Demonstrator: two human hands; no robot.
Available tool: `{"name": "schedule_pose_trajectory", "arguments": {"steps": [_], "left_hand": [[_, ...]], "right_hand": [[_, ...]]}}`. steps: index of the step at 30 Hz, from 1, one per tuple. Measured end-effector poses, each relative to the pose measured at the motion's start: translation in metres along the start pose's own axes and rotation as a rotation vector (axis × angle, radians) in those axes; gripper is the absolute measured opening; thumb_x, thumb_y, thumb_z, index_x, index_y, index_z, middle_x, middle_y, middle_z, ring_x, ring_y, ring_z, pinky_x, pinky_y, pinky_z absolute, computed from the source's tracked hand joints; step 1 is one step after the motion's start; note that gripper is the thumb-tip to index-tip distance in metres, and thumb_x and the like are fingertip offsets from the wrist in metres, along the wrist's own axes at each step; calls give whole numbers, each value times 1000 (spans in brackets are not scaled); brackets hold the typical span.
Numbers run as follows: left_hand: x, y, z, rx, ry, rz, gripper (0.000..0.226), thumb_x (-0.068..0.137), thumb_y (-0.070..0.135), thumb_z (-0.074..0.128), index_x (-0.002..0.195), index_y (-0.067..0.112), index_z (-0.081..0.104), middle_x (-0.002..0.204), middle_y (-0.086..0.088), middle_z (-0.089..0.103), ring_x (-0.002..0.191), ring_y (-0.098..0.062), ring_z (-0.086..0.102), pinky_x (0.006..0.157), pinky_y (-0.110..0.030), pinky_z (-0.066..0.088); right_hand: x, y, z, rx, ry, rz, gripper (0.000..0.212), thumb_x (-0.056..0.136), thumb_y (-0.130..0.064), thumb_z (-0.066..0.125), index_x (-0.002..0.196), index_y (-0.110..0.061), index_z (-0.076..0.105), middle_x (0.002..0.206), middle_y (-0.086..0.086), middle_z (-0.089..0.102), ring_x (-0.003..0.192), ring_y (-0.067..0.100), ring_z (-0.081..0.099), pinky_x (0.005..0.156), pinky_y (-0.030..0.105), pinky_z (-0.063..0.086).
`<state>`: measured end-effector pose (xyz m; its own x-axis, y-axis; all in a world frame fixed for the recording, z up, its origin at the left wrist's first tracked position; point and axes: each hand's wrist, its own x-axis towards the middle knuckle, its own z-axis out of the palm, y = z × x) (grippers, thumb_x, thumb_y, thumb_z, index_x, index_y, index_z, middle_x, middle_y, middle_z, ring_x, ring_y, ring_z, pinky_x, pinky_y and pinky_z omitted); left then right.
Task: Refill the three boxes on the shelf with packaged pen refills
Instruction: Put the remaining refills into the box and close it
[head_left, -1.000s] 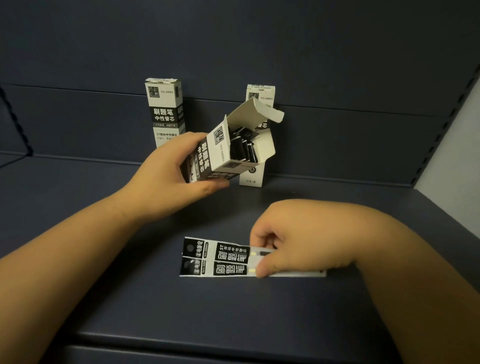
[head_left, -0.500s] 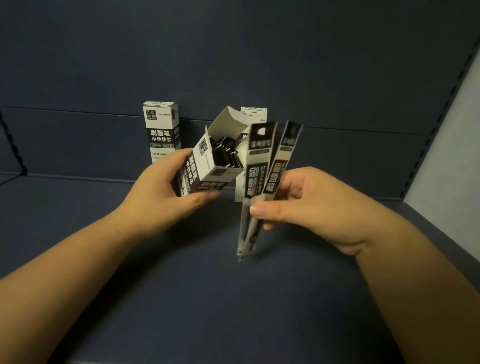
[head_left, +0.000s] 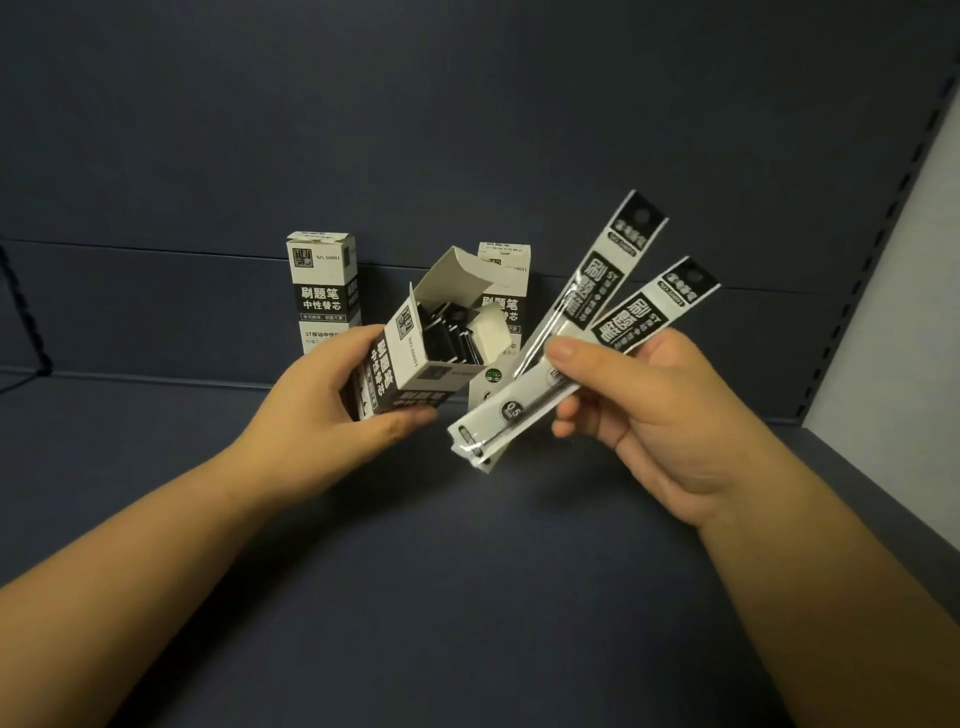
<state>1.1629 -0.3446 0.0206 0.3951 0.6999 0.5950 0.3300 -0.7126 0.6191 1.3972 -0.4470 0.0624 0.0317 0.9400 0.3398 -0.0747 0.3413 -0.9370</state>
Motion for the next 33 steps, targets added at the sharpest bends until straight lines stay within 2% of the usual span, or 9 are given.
{"name": "schedule_pose_trajectory", "arguments": {"steps": [3, 5, 7, 10, 13, 19, 22, 28, 33], "left_hand": [[0, -1, 1, -3, 7, 12, 60, 64, 59, 78, 118, 54, 53, 118, 26, 64, 112, 1, 62, 97, -35, 53], [0, -1, 1, -4, 6, 27, 63, 67, 54, 85, 121, 51, 53, 117, 25, 65, 111, 1, 62, 96, -32, 53], [0, 0, 1, 6, -3, 39, 64, 65, 55, 82, 122, 52, 52, 118, 29, 63, 111, 4, 60, 94, -26, 51], [0, -1, 1, 10, -7, 52, 61, 64, 59, 72, 120, 55, 50, 119, 31, 61, 113, 5, 59, 93, -17, 48], [1, 0, 2, 20, -14, 57, 59, 63, 60, 71, 118, 56, 50, 118, 34, 59, 111, 9, 58, 89, -6, 45], [0, 2, 3, 75, -33, 107, 56, 66, 59, 69, 118, 56, 49, 117, 35, 57, 109, 11, 56, 86, -2, 41], [0, 2, 5, 110, -44, 140, 54, 68, 58, 71, 119, 53, 51, 116, 29, 59, 109, 6, 58, 87, -6, 44], [0, 2, 11, 184, -33, 166, 55, 72, 56, 80, 120, 51, 52, 113, 28, 58, 107, 4, 57, 85, -7, 43], [-2, 9, 17, 242, -40, 203, 53, 74, 45, 82, 121, 43, 57, 108, 24, 60, 103, 0, 60, 82, -14, 46]], "right_hand": [[-1, -2, 1, 100, 23, -74, 8, 87, -13, 65, 86, -9, 72, 81, 8, 74, 61, 11, 62, 55, 24, 55], [-1, -3, 2, 140, 44, -119, 14, 82, -17, 66, 91, -8, 71, 87, 9, 76, 74, 17, 71, 57, 24, 56], [0, -3, 4, 167, 88, -156, 18, 84, -17, 65, 98, -6, 69, 91, 9, 77, 84, 19, 74, 59, 23, 57], [0, -2, 7, 210, 159, -186, 8, 93, -8, 62, 98, -8, 68, 90, 5, 78, 88, 18, 75, 65, 24, 59], [-1, -1, 11, 226, 195, -207, 10, 95, -5, 61, 99, -9, 69, 93, 6, 78, 93, 20, 76, 70, 26, 60], [-5, 2, 22, 202, 283, -257, 13, 94, -1, 62, 95, -11, 69, 90, 3, 79, 88, 18, 77, 67, 24, 59], [-7, 3, 26, 141, 319, -287, 13, 93, 1, 64, 97, -10, 69, 88, 0, 79, 85, 16, 78, 67, 24, 59], [-7, 9, 30, 32, 356, -255, 23, 90, -4, 71, 111, -12, 70, 102, 0, 79, 94, 17, 77, 83, 39, 62], [-10, 16, 35, -159, 266, -152, 28, 90, -11, 73, 117, -19, 72, 104, -11, 78, 94, -1, 73, 76, 12, 57]]}}
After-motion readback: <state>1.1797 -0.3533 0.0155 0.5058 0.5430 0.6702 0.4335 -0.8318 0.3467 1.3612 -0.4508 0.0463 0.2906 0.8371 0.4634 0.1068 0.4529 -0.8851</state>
